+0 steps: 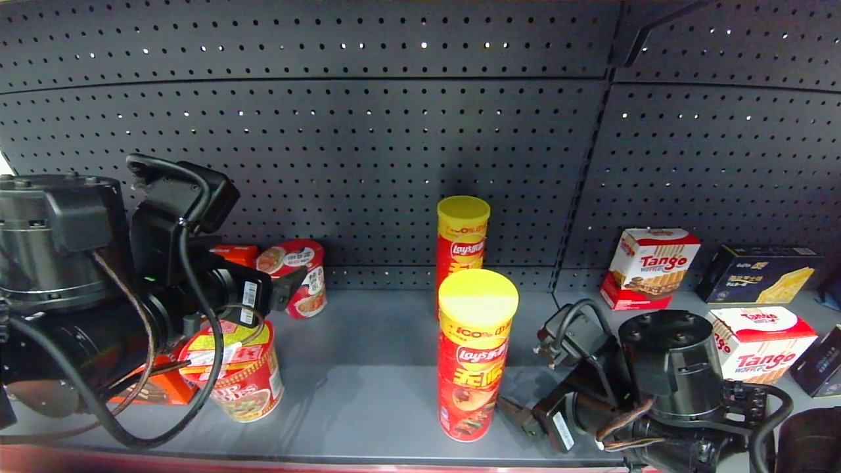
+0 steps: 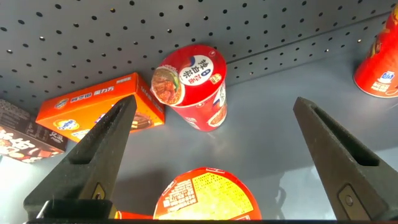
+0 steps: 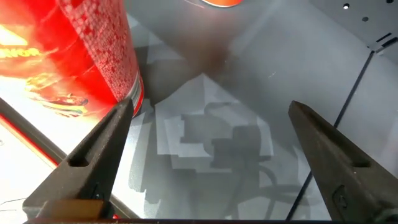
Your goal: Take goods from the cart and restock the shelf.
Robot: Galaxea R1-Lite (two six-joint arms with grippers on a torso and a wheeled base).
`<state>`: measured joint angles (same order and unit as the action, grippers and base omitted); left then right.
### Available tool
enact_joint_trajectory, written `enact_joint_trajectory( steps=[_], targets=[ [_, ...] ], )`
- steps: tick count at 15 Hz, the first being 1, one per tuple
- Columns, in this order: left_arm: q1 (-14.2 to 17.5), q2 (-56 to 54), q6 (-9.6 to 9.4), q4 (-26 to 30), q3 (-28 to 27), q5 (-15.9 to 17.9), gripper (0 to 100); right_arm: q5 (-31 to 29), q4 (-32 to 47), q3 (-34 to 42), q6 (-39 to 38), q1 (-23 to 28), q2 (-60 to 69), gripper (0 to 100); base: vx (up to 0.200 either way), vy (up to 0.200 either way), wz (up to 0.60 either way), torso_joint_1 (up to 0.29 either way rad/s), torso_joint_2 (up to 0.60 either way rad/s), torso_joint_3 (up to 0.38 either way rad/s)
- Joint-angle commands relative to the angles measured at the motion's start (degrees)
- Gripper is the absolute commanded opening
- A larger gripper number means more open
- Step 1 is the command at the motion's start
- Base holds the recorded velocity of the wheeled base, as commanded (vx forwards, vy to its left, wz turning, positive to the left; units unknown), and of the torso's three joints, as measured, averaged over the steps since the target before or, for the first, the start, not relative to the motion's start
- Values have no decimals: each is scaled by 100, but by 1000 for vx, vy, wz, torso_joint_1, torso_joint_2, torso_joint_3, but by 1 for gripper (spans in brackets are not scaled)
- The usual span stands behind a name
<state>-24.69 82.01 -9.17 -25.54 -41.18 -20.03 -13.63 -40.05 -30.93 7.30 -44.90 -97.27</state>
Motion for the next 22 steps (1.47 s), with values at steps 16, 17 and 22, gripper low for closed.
enact_joint_trajectory(
  steps=[16, 17, 22],
  targets=[
    [8, -589, 29, -12, 444, -1, 100, -342, 50, 61, -431, 341, 1456, 100, 0, 0, 0, 0, 0, 0],
    [113, -888, 29, -4, 629, 8, 100, -342, 50, 140, -449, 508, 1764, 100, 0, 0, 0, 0, 0, 0],
    [1229, -2505, 38, -4, 1604, 307, 100, -245, 23, 904, -677, 2205, 3495, 100, 0, 0, 0, 0, 0, 0]
  ],
)
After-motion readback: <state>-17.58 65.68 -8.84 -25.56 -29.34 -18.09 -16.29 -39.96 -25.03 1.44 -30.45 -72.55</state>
